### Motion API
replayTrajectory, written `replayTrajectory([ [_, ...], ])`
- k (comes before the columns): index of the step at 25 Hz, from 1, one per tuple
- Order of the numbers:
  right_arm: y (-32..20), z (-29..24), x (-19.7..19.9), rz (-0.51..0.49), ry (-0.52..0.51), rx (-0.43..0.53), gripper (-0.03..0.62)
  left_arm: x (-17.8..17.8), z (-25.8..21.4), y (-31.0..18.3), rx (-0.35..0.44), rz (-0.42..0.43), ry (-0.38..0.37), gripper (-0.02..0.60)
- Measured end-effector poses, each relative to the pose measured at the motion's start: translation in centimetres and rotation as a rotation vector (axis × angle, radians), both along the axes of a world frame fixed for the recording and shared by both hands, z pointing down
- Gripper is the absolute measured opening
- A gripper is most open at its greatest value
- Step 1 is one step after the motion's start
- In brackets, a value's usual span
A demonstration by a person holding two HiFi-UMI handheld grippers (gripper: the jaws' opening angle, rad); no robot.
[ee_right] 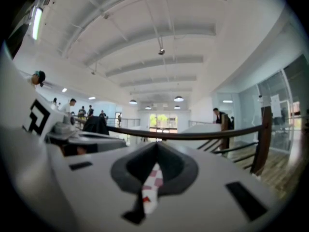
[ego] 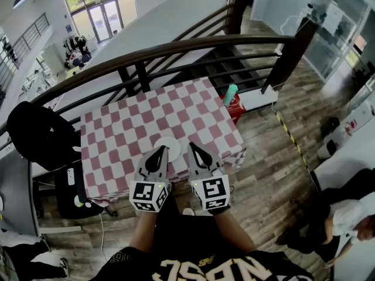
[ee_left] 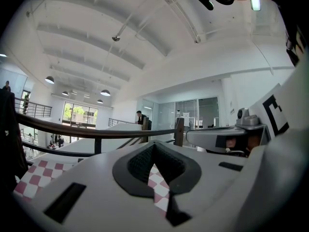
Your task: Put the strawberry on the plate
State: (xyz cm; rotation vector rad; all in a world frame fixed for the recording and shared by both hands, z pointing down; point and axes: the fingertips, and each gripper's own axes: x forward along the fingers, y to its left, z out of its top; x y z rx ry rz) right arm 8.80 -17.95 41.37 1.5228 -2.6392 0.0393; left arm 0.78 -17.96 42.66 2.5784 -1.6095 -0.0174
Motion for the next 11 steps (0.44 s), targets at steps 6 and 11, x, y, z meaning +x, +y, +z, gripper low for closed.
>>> replayTrajectory([
  [6,0.0,0.7,-0.6,-0.016,-0.013,-0.020,0.017,-0.9,0.6,0.2,-0.014,-0.021,0.000,0.009],
  [11,0.2,2.1,-1.3,-0.031,-0.010,-0.057,0.017,-1.4,1.7,0.5,-0.057,-0.024,-0.005,0.009],
])
